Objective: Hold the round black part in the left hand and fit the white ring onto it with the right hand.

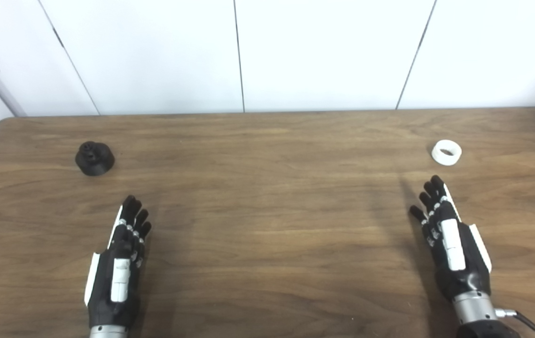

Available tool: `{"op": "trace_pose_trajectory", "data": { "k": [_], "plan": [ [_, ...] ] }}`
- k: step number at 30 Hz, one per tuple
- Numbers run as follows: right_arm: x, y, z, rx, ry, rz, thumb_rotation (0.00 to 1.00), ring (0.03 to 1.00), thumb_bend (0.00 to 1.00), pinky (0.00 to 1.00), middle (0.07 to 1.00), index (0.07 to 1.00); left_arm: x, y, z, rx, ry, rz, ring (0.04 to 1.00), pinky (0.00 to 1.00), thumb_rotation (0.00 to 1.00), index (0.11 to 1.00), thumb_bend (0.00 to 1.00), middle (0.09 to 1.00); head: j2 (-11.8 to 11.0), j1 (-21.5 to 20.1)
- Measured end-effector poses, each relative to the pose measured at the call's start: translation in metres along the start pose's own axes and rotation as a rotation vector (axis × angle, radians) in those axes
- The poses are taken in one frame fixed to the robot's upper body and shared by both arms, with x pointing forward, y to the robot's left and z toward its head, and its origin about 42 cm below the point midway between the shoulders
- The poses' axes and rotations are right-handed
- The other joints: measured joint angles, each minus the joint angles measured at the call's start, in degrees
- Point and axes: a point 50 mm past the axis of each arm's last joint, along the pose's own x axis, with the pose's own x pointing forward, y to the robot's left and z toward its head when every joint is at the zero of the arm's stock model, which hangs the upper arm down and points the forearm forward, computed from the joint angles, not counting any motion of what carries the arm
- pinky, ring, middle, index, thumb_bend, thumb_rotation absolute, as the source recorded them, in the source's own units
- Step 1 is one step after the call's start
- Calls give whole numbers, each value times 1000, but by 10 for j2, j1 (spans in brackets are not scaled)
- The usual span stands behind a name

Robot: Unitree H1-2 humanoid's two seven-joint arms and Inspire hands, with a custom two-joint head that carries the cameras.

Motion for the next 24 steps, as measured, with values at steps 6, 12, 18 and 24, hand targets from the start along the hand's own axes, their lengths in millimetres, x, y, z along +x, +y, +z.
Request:
{"op": "trace_pose_trajectory", "data": {
  "k": [6, 12, 18, 24],
  "plan": [
    [0, 0, 0, -3, -2, 0, 885, 993, 683, 930, 995, 990, 0, 0, 0, -1, -2, -1, 994, 993, 800, 1000, 928, 1000, -1, 0],
    [0, 0, -1, -3, -1, 0, 884, 989, 691, 925, 993, 988, 0, 0, 0, -2, -5, -3, 989, 987, 798, 1000, 933, 1000, -2, 1],
    [0, 0, -1, -2, -2, 0, 873, 989, 718, 929, 993, 991, 0, 0, 0, -1, -5, -2, 984, 981, 799, 1000, 943, 1000, -1, 2],
    [0, 0, -1, 0, -3, 2, 878, 997, 682, 941, 997, 996, 0, 0, 0, -4, -5, -5, 990, 995, 794, 1000, 939, 1000, -11, 15]
  ]
}}
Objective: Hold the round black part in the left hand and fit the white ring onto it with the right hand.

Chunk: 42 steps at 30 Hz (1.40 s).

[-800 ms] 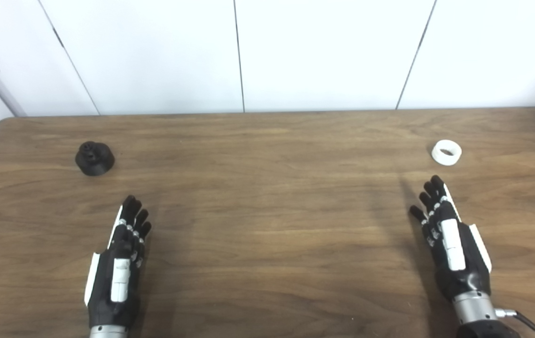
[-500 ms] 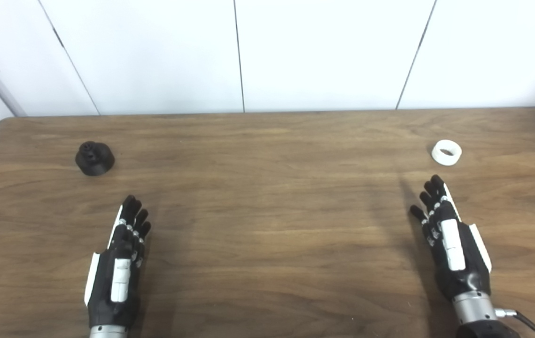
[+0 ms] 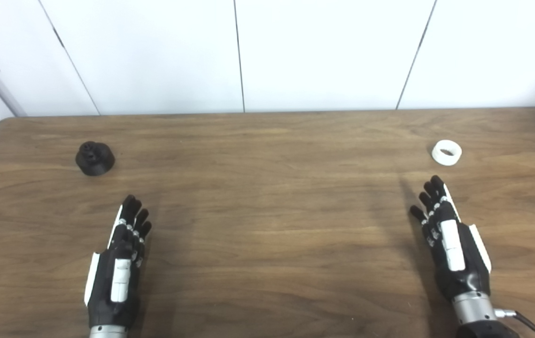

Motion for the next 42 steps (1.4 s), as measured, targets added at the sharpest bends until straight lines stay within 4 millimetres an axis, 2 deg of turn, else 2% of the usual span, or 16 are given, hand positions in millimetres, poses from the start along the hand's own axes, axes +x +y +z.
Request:
{"op": "trace_pose_trajectory", "data": {
  "k": [5, 6, 8, 10, 12, 15, 17, 22, 26, 29, 30, 31, 35, 42],
  "plan": [
    [0, 0, -4, 2, -13, 0, 887, 994, 659, 940, 999, 996, 0, 1, 1, 14, -8, 2, 952, 940, 762, 1000, 941, 990, -18, 21],
    [0, 0, -5, 3, -16, -1, 881, 998, 666, 953, 1000, 994, 0, 2, 1, 26, -10, 8, 926, 906, 730, 1000, 892, 965, -18, 21],
    [0, -1, -5, 8, -20, -1, 874, 999, 681, 961, 1000, 992, 0, 5, 4, 60, -15, 31, 901, 874, 694, 993, 865, 939, -32, 50],
    [0, -1, -7, 20, -28, -2, 869, 997, 686, 964, 1000, 995, 1, 9, 9, 108, -31, 63, 859, 797, 654, 960, 865, 900, -41, 72],
    [0, -2, -7, 23, -33, -2, 867, 993, 699, 955, 998, 998, 2, 10, 20, 202, -74, 91, 811, 714, 593, 921, 822, 869, -48, 90],
    [-1, -3, -7, 29, -42, -6, 876, 998, 726, 953, 1000, 1000, 7, 8, 42, 380, -166, 127, 814, 709, 568, 918, 765, 869, -56, 109],
    [-1, -4, -7, 40, -42, -7, 886, 1000, 727, 972, 1000, 1000, 11, 6, 59, 504, -207, 158, 842, 756, 556, 932, 796, 888, -65, 134],
    [-1, -7, -8, 67, -62, 13, 919, 1000, 708, 1000, 1000, 1000, 34, 2, 94, 763, -296, 282, 870, 752, 628, 956, 870, 918, -78, 170],
    [1, -11, -6, 78, -113, 26, 931, 1000, 702, 1000, 1000, 1000, 44, -3, 116, 980, -318, 361, 866, 693, 615, 951, 906, 925, -83, 208],
    [3, -15, -6, 68, -121, 40, 924, 1000, 719, 1000, 1000, 1000, 47, -1, 121, 1165, -265, 432, 880, 837, 638, 941, 940, 898, -83, 230],
    [4, -17, -6, 61, -128, 50, 913, 1000, 682, 1000, 1000, 1000, 48, 0, 122, 1222, -237, 448, 896, 930, 646, 954, 946, 894, -82, 234],
    [5, -20, -6, 58, -132, 55, 902, 1000, 643, 1000, 1000, 1000, 50, 1, 122, 1269, -214, 465, 901, 961, 640, 958, 949, 892, -81, 241],
    [4, -36, -6, 49, -131, 60, 870, 1000, 573, 1000, 1000, 1000, 62, 2, 127, 1356, -152, 523, 920, 979, 604, 980, 973, 922, -80, 258],
    [5, -50, -5, 50, -131, 57, 869, 1000, 619, 1000, 1000, 1000, 90, 8, 114, 1332, -13, 587, 974, 1000, 600, 1000, 1000, 994, -80, 292]
  ]
}}
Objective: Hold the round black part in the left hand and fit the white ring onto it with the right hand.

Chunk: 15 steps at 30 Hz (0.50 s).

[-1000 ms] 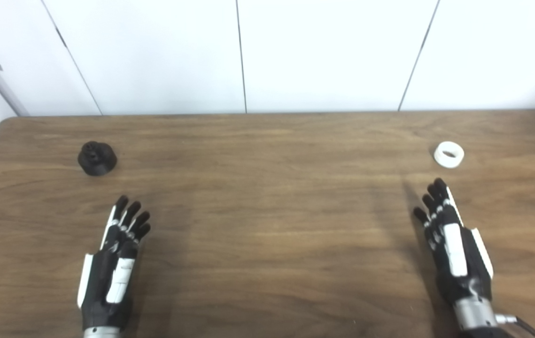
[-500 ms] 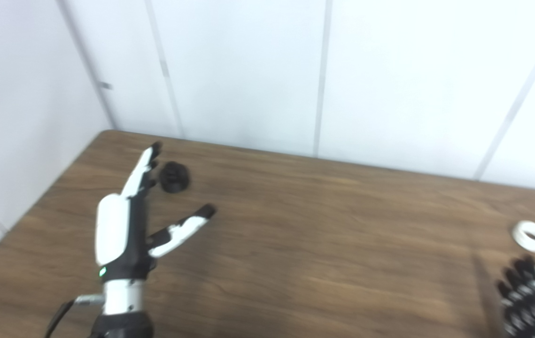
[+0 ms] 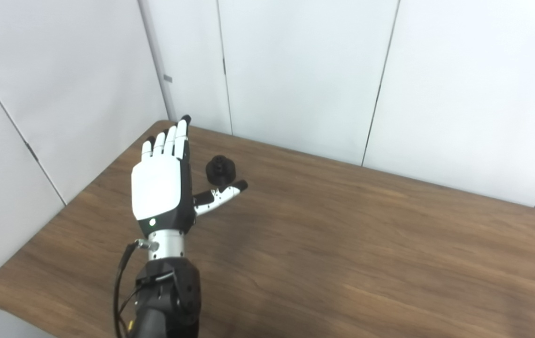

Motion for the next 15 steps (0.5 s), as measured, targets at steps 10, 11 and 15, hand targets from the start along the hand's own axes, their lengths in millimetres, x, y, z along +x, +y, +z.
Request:
{"op": "trace_pose_trajectory", "data": {
  "k": [10, 11, 15],
  "plan": [
    [1, -14, 0, 6, 3, -2, 854, 1000, 634, 1000, 1000, 1000, 28, -38, -33, 59, 184, -69, 1000, 1000, 582, 1000, 1000, 1000, 0, 35],
    [1, -16, 0, 5, 3, -6, 854, 1000, 636, 1000, 1000, 1000, 31, -41, -35, 52, 197, -79, 1000, 1000, 584, 1000, 1000, 1000, 0, 35],
    [2, -20, 1, -3, 5, -9, 851, 1000, 633, 1000, 1000, 1000, 41, -57, -43, 32, 246, -121, 1000, 1000, 588, 1000, 1000, 1000, -1, 46]
  ]
}}
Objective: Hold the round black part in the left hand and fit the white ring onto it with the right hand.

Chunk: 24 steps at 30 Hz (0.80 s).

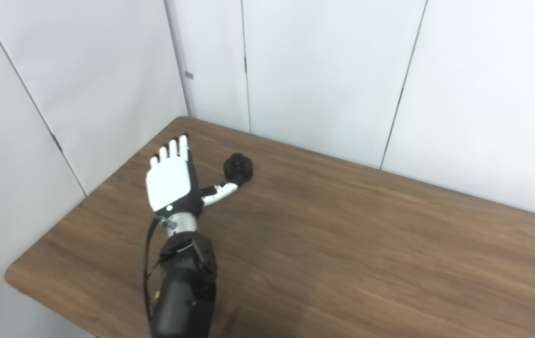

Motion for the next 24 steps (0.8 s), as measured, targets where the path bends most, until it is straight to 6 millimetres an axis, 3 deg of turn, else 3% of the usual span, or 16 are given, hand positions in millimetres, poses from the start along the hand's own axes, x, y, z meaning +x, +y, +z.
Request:
{"op": "trace_pose_trajectory", "data": {
  "k": [12, 24],
  "plan": [
    [4, -9, 0, -23, -4, 16, 856, 1000, 639, 1000, 1000, 1000, 24, -39, -13, -64, 105, -130, 1000, 1000, 572, 1000, 1000, 1000, -3, 4],
    [2, -10, 0, -26, -10, 13, 853, 1000, 623, 1000, 1000, 1000, 40, -56, -28, -90, 123, -169, 1000, 1000, 593, 1000, 1000, 1000, -3, -7]
  ]
}}
